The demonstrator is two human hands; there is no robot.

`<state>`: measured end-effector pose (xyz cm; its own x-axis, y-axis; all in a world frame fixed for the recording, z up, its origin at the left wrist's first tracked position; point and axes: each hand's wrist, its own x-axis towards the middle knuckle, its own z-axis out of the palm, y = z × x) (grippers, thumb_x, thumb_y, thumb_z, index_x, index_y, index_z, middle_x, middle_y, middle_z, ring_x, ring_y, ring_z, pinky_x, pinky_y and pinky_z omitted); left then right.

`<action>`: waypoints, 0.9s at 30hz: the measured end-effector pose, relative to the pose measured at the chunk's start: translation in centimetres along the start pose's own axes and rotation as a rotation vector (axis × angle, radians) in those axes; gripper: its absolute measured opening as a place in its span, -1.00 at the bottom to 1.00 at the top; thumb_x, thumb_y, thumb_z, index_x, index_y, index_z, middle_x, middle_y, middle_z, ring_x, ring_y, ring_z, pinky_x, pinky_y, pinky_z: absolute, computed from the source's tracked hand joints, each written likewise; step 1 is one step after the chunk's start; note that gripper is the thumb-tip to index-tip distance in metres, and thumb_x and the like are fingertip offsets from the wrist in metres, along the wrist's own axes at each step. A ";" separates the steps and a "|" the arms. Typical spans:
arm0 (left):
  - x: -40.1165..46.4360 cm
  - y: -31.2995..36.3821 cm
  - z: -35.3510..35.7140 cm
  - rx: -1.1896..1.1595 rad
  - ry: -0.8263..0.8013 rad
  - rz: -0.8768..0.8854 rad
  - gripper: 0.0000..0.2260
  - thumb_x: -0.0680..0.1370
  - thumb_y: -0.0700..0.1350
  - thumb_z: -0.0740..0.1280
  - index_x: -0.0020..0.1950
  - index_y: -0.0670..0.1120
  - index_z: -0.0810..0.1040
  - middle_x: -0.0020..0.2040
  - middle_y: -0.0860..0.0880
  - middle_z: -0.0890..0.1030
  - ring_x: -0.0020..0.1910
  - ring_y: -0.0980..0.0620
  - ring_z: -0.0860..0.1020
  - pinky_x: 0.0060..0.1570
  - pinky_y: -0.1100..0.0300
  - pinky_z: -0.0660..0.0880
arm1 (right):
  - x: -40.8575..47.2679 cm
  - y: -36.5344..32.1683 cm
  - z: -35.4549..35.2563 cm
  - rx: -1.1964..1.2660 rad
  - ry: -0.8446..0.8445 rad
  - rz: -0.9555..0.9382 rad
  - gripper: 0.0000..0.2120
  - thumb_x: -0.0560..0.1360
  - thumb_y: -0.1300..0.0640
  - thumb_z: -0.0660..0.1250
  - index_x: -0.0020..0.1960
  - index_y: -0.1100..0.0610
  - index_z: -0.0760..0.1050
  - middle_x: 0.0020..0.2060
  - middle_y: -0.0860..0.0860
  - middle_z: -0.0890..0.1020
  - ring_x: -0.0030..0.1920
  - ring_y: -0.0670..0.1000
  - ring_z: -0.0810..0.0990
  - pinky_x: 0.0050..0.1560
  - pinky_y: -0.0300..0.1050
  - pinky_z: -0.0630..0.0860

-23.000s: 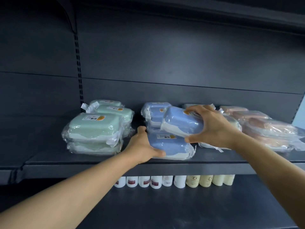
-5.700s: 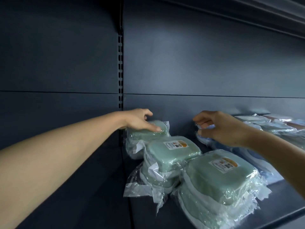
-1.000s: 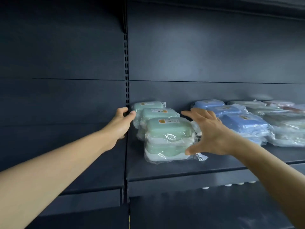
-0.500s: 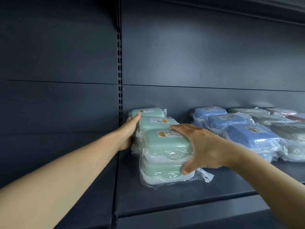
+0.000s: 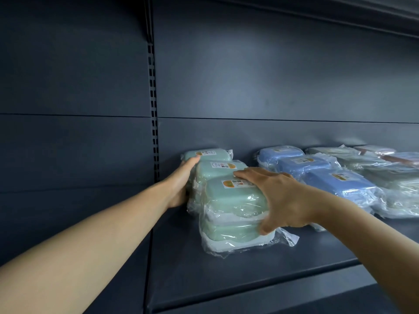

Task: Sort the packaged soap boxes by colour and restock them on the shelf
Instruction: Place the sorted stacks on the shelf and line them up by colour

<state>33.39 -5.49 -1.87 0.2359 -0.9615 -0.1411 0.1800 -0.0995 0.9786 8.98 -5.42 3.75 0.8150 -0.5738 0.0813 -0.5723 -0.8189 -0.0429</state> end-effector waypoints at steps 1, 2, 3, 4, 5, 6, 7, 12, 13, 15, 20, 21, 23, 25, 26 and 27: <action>0.1 0.1 0.2 -0.002 0.016 -0.011 -0.42 0.40 0.26 0.28 0.37 0.07 0.42 0.18 -0.09 0.62 0.14 -0.12 0.61 0.15 -0.05 0.50 | 0.0 0.1 0.0 0.003 -0.008 -0.002 0.07 0.21 0.04 0.57 0.51 -0.15 -0.03 0.45 -0.19 0.16 0.38 -0.07 0.25 0.43 0.02 0.16; 0.1 0.3 0.4 0.002 0.024 -0.019 -0.45 0.41 0.21 0.28 0.36 0.03 0.44 0.17 -0.11 0.63 0.13 -0.12 0.61 0.12 -0.03 0.52 | 0.0 0.2 0.0 0.011 -0.013 -0.007 0.07 0.20 0.05 0.57 0.51 -0.15 -0.02 0.45 -0.20 0.16 0.38 -0.08 0.26 0.42 0.03 0.17; 0.1 0.4 0.7 0.011 0.025 -0.028 -0.49 0.44 0.17 0.25 0.34 -0.02 0.48 0.16 -0.12 0.63 0.12 -0.12 0.61 0.11 -0.01 0.52 | 0.0 0.2 0.0 0.019 -0.012 -0.014 0.07 0.20 0.06 0.57 0.51 -0.14 -0.01 0.45 -0.21 0.16 0.39 -0.08 0.26 0.42 0.03 0.19; 0.2 0.5 0.9 0.018 0.026 -0.037 -0.54 0.48 0.13 0.22 0.31 -0.06 0.52 0.16 -0.13 0.63 0.10 -0.12 0.61 0.10 0.02 0.52 | 0.1 0.3 0.0 0.024 -0.009 -0.019 0.07 0.19 0.07 0.58 0.51 -0.14 0.00 0.45 -0.21 0.16 0.40 -0.08 0.25 0.42 0.04 0.19; 0.1 0.7 1.0 0.015 0.029 -0.048 -0.56 0.51 0.10 0.19 0.29 -0.08 0.53 0.15 -0.14 0.63 0.07 -0.12 0.61 0.08 0.04 0.52 | 0.1 0.3 0.1 0.027 -0.004 -0.021 0.07 0.19 0.07 0.58 0.51 -0.14 0.00 0.46 -0.20 0.15 0.40 -0.08 0.24 0.42 0.04 0.19; 0.0 0.8 1.1 0.003 0.035 -0.055 -0.57 0.53 0.10 0.17 0.28 -0.09 0.54 0.15 -0.15 0.63 0.05 -0.12 0.61 0.07 0.05 0.52 | 0.1 0.3 0.1 0.026 0.003 -0.018 0.07 0.19 0.07 0.58 0.51 -0.14 -0.01 0.46 -0.20 0.15 0.41 -0.08 0.23 0.43 0.05 0.17; -0.3 0.9 1.2 -0.013 0.039 -0.063 -0.57 0.55 0.12 0.16 0.29 -0.09 0.53 0.15 -0.15 0.63 0.07 -0.12 0.60 0.07 0.05 0.52 | -0.1 0.3 0.2 0.018 0.014 -0.015 0.08 0.20 0.05 0.58 0.51 -0.15 -0.02 0.47 -0.18 0.14 0.43 -0.08 0.19 0.44 0.06 0.13; -2.0 0.4 1.2 -0.068 0.004 -0.067 -0.44 0.53 0.36 0.10 0.27 -0.01 0.50 0.18 -0.10 0.62 0.15 -0.09 0.59 0.05 0.01 0.50 | -2.2 0.1 0.1 -0.093 0.095 0.036 0.22 0.18 -0.13 0.57 0.51 -0.19 -0.25 0.50 -0.09 -0.04 0.48 -0.04 -0.12 0.50 0.09 -0.10; -2.2 0.0 1.3 -0.054 -0.007 -0.059 -0.46 0.53 0.36 0.10 0.31 0.03 0.48 0.18 -0.08 0.63 0.14 -0.08 0.60 0.04 0.02 0.52 | -2.6 0.0 0.1 -0.123 0.097 0.044 0.23 0.18 -0.15 0.57 0.51 -0.18 -0.27 0.50 -0.09 -0.08 0.47 -0.04 -0.16 0.50 0.09 -0.10; -2.5 -0.9 1.7 -0.031 0.019 -0.032 -0.50 0.53 0.33 0.13 0.36 0.10 0.41 0.17 -0.04 0.63 0.11 -0.06 0.62 -0.03 0.04 0.54 | -2.9 -0.3 0.4 -0.207 0.084 0.033 0.23 0.18 -0.16 0.56 0.52 -0.14 -0.28 0.50 -0.08 -0.10 0.48 -0.01 -0.18 0.50 0.08 -0.08; -2.1 -1.8 2.7 -0.045 0.040 0.007 -0.36 0.41 0.38 0.24 0.45 0.18 0.30 0.31 0.02 0.52 0.23 -0.04 0.54 0.24 -0.03 0.44 | -2.1 0.0 0.8 -0.111 0.087 0.007 0.15 0.22 0.01 0.59 0.54 -0.11 -0.14 0.49 -0.17 0.06 0.46 -0.02 0.10 0.43 -0.04 0.18; -2.1 -1.8 2.9 -0.051 0.029 0.012 -0.40 0.45 0.37 0.22 0.44 0.17 0.32 0.30 0.01 0.53 0.23 -0.04 0.54 0.26 -0.03 0.42 | -1.9 0.2 0.8 -0.103 0.095 0.005 0.14 0.22 0.02 0.59 0.54 -0.12 -0.12 0.49 -0.18 0.07 0.46 -0.02 0.12 0.43 -0.04 0.19; -2.0 -1.8 2.7 -0.053 0.001 0.007 -0.46 0.51 0.34 0.18 0.41 0.11 0.38 0.27 -0.02 0.56 0.22 -0.03 0.54 0.29 -0.02 0.40 | -1.8 0.4 0.9 -0.107 0.106 0.008 0.13 0.22 0.01 0.58 0.54 -0.13 -0.10 0.49 -0.19 0.07 0.47 -0.04 0.11 0.44 -0.04 0.15; -2.0 -1.6 2.5 -0.040 -0.003 -0.012 -0.45 0.51 0.34 0.16 0.39 0.06 0.42 0.26 -0.04 0.58 0.21 -0.05 0.55 0.27 -0.02 0.42 | -2.0 0.4 1.0 -0.142 0.103 0.009 0.13 0.23 -0.05 0.57 0.54 -0.13 -0.12 0.50 -0.18 0.05 0.48 -0.06 0.06 0.45 -0.07 0.07; -1.9 -1.5 2.2 -0.026 0.014 -0.010 -0.45 0.52 0.33 0.16 0.39 0.06 0.40 0.27 -0.05 0.56 0.21 -0.05 0.55 0.23 -0.01 0.45 | -2.2 0.3 0.9 -0.150 0.101 0.010 0.13 0.23 -0.09 0.56 0.53 -0.14 -0.14 0.50 -0.18 0.03 0.48 -0.06 0.01 0.46 -0.09 0.02; -1.9 -1.2 1.9 -0.002 0.046 0.005 -0.44 0.52 0.33 0.15 0.44 0.08 0.34 0.32 -0.04 0.52 0.24 -0.05 0.53 0.21 -0.01 0.45 | -2.5 0.2 0.5 -0.134 0.103 0.012 0.13 0.23 -0.12 0.55 0.53 -0.15 -0.15 0.50 -0.19 0.01 0.48 -0.09 -0.03 0.46 -0.12 -0.03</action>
<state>30.91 -4.04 -2.44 0.2801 -0.9493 -0.1430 0.1809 -0.0941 0.9790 6.88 -4.12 3.01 0.7982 -0.5737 0.1835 -0.5946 -0.7992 0.0878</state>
